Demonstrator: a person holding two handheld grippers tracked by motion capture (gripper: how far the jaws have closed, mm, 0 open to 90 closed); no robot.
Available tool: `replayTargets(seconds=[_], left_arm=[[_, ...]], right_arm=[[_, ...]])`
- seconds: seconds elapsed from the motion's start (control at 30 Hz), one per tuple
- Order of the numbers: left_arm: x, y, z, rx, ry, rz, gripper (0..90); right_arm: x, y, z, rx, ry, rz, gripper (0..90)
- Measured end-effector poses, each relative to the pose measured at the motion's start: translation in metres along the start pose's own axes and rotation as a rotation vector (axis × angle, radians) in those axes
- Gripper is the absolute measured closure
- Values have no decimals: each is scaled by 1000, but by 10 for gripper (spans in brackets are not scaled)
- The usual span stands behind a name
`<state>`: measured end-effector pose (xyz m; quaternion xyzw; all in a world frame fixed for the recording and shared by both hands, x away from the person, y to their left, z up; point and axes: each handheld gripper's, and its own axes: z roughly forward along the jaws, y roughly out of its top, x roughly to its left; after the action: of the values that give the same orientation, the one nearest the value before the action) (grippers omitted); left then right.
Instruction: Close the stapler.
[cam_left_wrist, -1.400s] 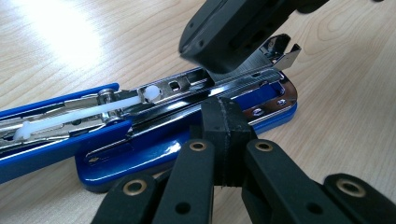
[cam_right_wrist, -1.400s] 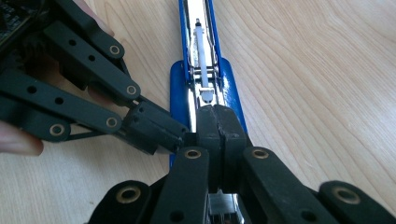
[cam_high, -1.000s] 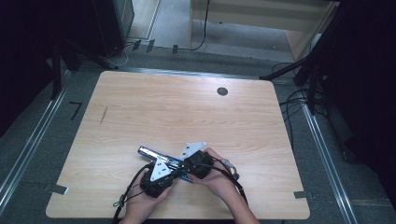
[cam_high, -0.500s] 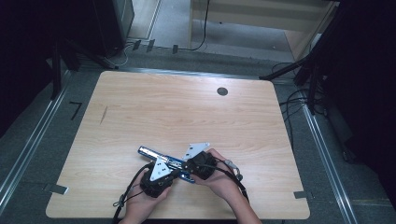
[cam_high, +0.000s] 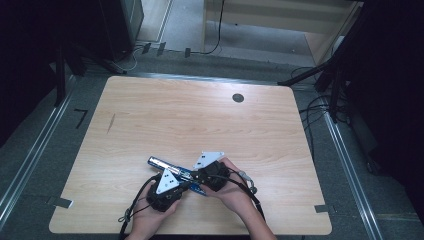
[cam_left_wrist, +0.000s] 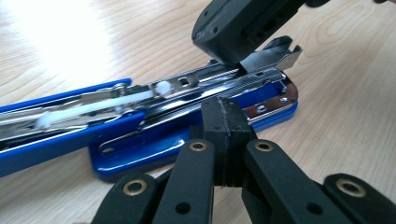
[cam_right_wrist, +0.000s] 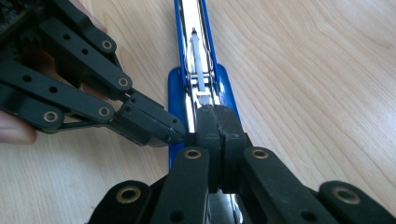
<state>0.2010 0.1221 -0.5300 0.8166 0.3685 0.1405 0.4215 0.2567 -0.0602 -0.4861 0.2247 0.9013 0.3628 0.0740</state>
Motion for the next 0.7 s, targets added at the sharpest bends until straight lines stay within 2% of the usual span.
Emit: replayTargets(seconds=[0.1,0.17,0.27,0.33,0.5,0.7], left_arm=[[6,0,-6,-10,-7,-18,900],[10,-1,-11,-4,19,-6,900],[19,-3,-17,-7,30,-26,900],[28,-6,-23,1,63,-15,900],[49,-11,-34,4,88,-79,900],[62,-17,-34,33,112,-128,900]], right_arm=[[0,3,0,-13,4,10,900],[1,4,0,-20,6,11,900],[2,7,1,-30,9,9,900],[3,10,3,-34,10,3,900],[7,17,8,-37,18,-5,900],[9,24,16,-41,24,2,900]])
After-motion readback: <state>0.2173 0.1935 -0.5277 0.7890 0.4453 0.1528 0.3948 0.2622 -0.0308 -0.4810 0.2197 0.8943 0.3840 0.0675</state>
